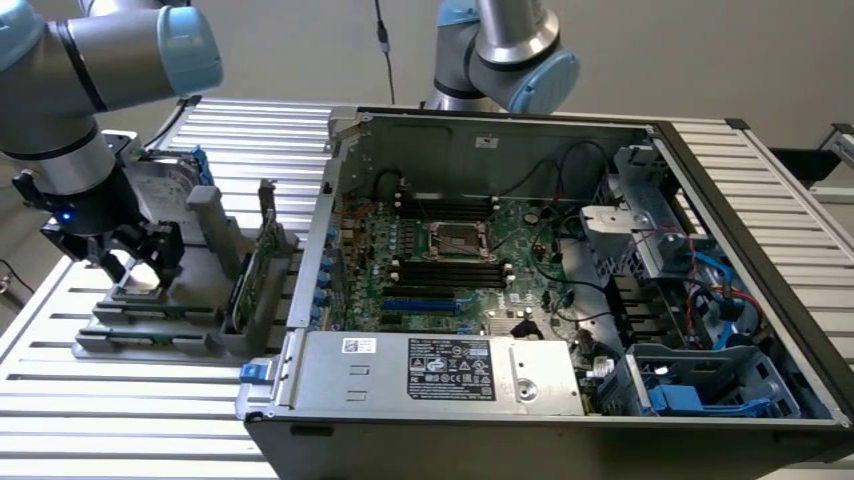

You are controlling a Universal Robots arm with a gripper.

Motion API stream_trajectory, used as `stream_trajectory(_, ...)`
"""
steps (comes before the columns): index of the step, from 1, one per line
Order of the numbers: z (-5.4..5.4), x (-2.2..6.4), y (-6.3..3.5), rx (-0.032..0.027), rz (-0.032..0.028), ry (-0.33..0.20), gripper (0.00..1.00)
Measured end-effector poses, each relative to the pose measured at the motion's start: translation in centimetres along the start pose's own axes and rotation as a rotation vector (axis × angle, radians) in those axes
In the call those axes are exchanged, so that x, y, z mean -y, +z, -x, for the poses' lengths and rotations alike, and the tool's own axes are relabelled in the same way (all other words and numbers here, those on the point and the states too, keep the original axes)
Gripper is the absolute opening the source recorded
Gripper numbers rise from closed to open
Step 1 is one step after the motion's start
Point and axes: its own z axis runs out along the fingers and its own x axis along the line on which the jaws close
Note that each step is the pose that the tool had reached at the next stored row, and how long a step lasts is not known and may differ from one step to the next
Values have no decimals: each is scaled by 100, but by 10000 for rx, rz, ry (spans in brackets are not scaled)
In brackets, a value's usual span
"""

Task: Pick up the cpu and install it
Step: 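Pick up the cpu and move it towards the insertion slot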

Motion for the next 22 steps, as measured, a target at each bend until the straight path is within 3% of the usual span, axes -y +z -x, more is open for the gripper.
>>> stream_trajectory(17, 19, 0, -2, -1, 0, 0, 67)
stream_trajectory(18, 19, 0, -2, -2, 0, 0, 59)
stream_trajectory(22, 19, 0, -4, -1, 8, 0, 55)
